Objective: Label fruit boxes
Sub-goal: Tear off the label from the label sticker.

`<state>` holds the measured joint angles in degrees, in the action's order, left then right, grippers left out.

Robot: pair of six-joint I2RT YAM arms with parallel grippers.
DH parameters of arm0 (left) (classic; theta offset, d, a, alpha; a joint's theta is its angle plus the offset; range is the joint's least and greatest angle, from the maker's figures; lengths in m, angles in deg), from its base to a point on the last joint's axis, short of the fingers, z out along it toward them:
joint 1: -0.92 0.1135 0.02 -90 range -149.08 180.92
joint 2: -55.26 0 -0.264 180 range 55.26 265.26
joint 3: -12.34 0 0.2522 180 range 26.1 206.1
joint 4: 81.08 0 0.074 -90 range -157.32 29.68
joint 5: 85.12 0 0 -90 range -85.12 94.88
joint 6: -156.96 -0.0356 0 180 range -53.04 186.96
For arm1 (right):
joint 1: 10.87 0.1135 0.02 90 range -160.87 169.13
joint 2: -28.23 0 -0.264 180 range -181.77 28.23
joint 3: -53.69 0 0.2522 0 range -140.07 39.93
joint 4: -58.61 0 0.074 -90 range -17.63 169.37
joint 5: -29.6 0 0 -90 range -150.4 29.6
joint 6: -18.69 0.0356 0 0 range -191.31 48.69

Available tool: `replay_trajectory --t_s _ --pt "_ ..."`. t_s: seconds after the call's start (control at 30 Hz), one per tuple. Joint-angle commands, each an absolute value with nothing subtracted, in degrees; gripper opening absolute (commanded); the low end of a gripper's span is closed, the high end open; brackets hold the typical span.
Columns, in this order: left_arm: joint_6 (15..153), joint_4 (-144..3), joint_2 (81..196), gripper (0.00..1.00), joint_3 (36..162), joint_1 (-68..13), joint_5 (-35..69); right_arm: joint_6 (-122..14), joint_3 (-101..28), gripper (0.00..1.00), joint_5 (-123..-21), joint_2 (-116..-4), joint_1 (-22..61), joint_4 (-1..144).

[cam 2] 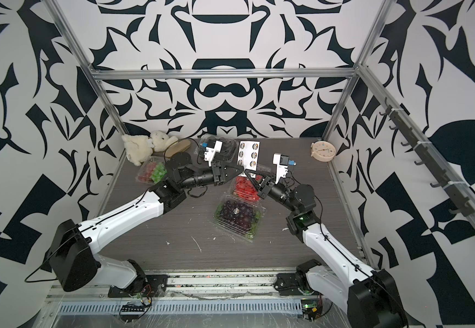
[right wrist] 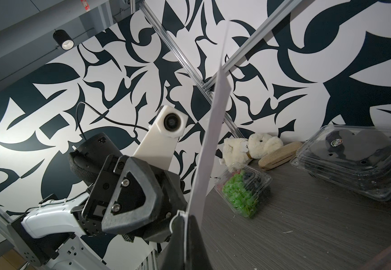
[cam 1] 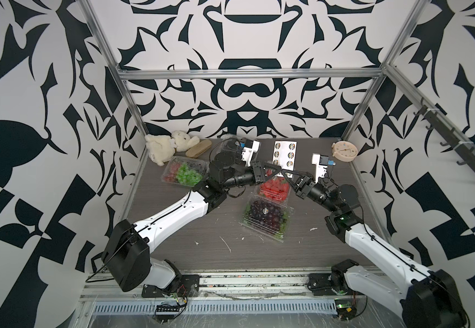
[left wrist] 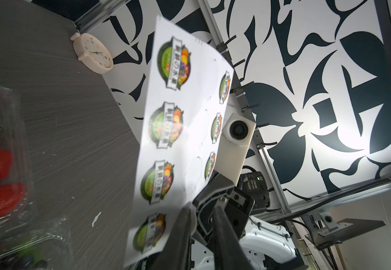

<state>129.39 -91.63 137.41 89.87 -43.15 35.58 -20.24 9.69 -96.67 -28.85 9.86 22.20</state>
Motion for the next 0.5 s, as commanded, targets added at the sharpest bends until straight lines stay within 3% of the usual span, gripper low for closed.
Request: replay_trajectory --t_s 0.0,0.07,0.13,0.47 --pt "128.35 -91.64 138.10 0.12 91.31 -43.48 36.08 -20.33 8.14 0.00 -97.36 -28.63 10.13 19.97" --pt "127.94 -90.27 138.22 0.14 91.70 -43.50 35.99 -20.30 8.15 0.00 -97.41 -28.63 10.13 19.92" --pt "127.60 -89.65 138.21 0.25 91.67 -43.39 35.68 -20.29 8.20 0.00 -97.40 -28.55 10.13 19.90" --pt "126.64 -88.64 138.08 0.25 91.55 -43.46 34.51 -20.33 8.23 0.00 -97.45 -28.37 10.14 19.94"
